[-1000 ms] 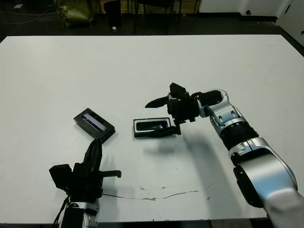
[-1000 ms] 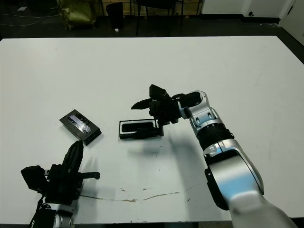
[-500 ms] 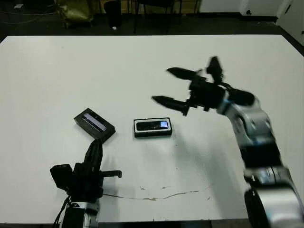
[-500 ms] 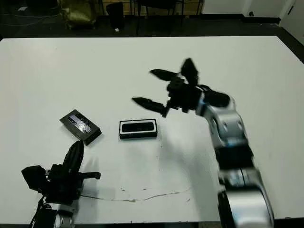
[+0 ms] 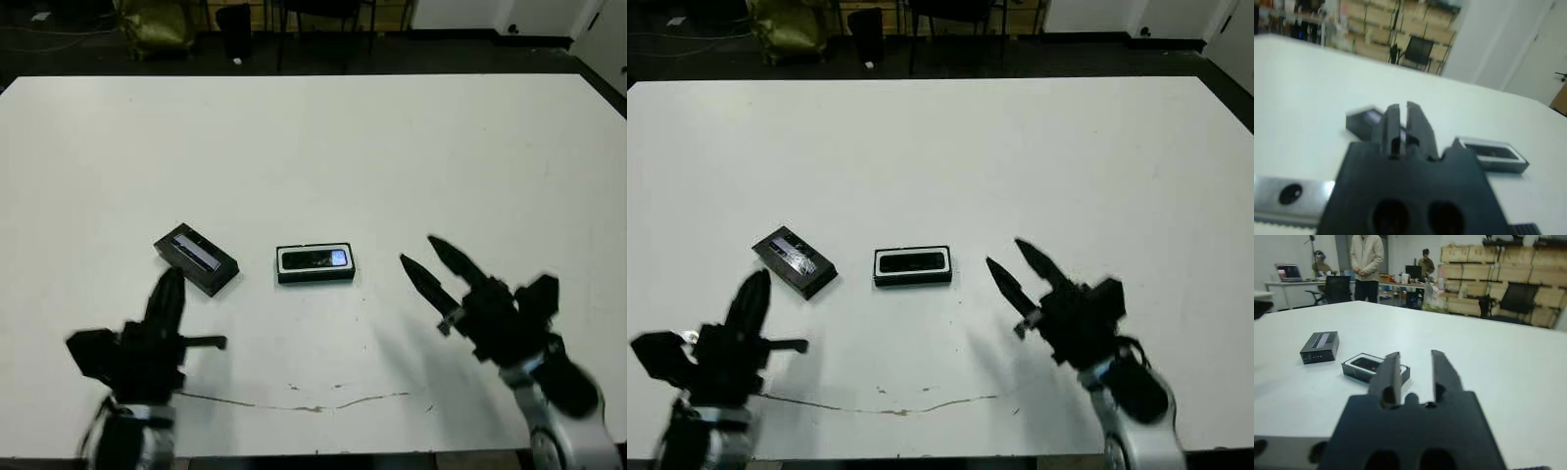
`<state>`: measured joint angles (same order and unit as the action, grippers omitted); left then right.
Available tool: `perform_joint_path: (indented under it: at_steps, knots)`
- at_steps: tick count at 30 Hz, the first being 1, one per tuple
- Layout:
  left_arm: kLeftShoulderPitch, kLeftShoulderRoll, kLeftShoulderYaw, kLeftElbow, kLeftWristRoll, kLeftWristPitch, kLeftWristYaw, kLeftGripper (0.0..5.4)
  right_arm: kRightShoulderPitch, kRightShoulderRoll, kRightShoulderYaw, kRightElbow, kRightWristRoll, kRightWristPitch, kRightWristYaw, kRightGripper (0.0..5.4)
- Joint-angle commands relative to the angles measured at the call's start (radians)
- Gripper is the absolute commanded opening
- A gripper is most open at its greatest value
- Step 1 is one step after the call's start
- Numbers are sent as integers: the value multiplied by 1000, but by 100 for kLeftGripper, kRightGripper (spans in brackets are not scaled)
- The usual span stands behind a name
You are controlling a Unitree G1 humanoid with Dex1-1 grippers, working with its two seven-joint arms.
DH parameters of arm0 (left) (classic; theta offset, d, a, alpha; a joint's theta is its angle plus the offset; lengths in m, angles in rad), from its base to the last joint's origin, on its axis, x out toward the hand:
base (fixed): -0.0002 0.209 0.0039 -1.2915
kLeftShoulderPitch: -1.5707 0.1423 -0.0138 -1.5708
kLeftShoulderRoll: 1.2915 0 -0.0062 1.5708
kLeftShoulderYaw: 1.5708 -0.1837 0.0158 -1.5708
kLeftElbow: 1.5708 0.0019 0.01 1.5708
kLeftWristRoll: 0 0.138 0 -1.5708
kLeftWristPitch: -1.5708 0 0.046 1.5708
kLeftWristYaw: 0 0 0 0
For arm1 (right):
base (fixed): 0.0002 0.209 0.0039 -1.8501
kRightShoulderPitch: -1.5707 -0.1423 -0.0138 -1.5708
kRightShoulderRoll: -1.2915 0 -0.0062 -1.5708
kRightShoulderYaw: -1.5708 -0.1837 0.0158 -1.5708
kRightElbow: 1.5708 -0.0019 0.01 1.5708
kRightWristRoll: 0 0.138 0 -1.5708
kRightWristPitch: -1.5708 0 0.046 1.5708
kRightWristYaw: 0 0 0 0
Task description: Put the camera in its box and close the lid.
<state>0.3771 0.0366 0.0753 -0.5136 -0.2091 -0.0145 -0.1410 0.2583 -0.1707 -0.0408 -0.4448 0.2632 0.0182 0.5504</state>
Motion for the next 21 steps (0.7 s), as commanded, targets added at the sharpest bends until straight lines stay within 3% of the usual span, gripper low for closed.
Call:
perform_joint_path:
  at_steps: [1,5,8,11,13,16,21]
  knots:
    - [-53,99,72,-28,0,84,-17,0,43,-8,15,-41,-10,26,-47,27]
    - [-163,272,169,-36,-15,209,-82,0,52,-22,18,-45,6,27,-67,1]
    - [-309,516,221,29,-31,339,-236,0,47,-32,16,-38,23,33,-70,1]
    - [-509,788,177,213,-37,384,-501,0,37,-39,22,-31,29,31,-71,1]
    - [-676,902,94,379,-2,353,-660,0,33,-38,27,-30,29,32,-76,1]
    - [-916,929,-45,590,81,304,-781,0,32,-34,31,-24,30,21,-79,1]
    - [-1141,872,-230,785,255,217,-834,0,38,-40,21,-21,57,26,-81,1]
